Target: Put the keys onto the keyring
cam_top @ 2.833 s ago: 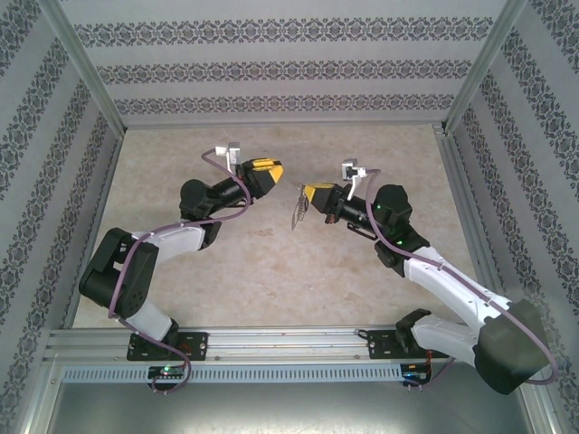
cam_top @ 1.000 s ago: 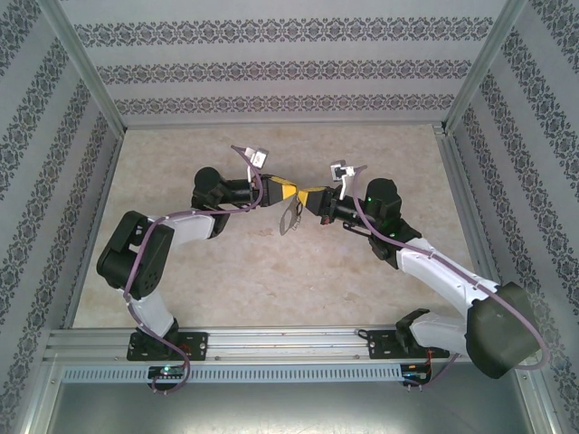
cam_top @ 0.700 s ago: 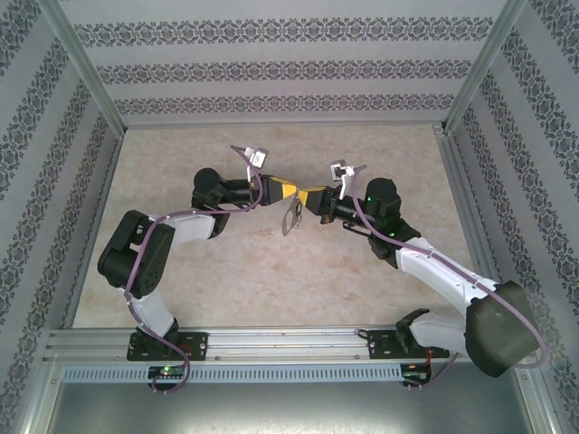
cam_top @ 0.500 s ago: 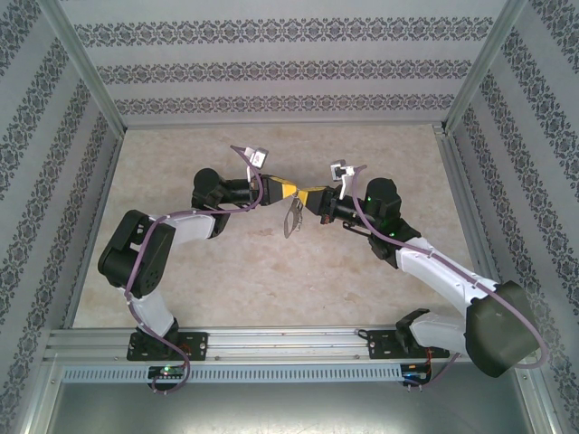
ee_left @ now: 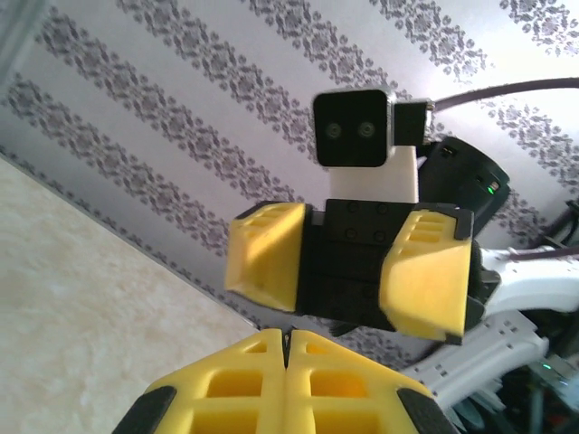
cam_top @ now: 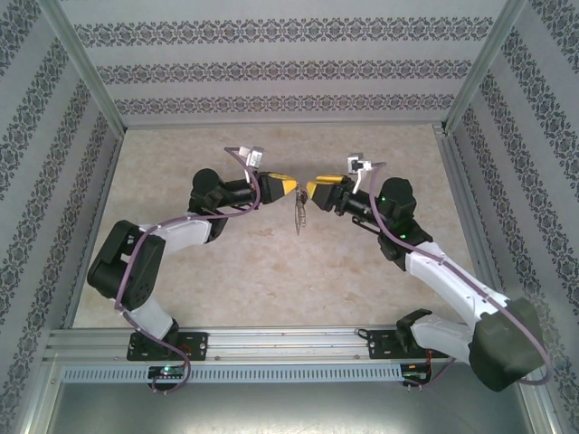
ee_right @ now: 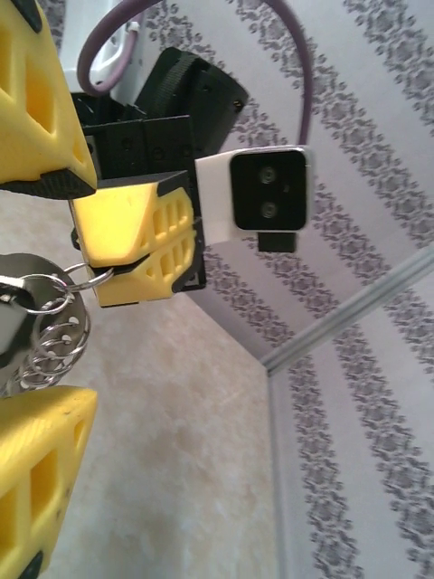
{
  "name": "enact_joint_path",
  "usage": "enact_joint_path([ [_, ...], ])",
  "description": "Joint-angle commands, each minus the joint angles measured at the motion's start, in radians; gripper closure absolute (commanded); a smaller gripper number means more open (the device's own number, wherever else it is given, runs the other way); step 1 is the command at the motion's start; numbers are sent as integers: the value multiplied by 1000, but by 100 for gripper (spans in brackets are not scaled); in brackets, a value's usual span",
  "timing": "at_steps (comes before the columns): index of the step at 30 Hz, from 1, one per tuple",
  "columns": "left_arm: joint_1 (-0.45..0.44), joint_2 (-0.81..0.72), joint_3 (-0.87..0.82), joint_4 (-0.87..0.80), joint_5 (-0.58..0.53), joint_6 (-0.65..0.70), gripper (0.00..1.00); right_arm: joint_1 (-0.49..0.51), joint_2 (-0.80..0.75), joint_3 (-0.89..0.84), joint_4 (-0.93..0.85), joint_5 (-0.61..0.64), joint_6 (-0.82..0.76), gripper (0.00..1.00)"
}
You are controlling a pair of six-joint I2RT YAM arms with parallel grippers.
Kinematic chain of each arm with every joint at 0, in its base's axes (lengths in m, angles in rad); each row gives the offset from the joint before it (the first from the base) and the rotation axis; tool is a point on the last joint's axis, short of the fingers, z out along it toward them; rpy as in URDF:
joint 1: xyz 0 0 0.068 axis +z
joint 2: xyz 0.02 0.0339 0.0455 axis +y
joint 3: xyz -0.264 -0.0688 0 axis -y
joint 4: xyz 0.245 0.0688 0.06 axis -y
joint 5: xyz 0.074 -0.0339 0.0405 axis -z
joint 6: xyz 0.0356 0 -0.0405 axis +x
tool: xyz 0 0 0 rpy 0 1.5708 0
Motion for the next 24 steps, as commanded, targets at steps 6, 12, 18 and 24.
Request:
enact_joint_path([
  [6,-6,-117,-47,-31,-151,196,100,-34,-71,-63,22,47,30,42],
  [12,-5,-119,-56,27,-156,193,100,4,-19,-47,66,27,37,43],
  [18,-5,-124,-55,29,-132,191,100,41,36,-13,72,19,17,43],
  [24,-7,-122,-54,31,-110,177,100,48,72,-2,89,19,21,44],
])
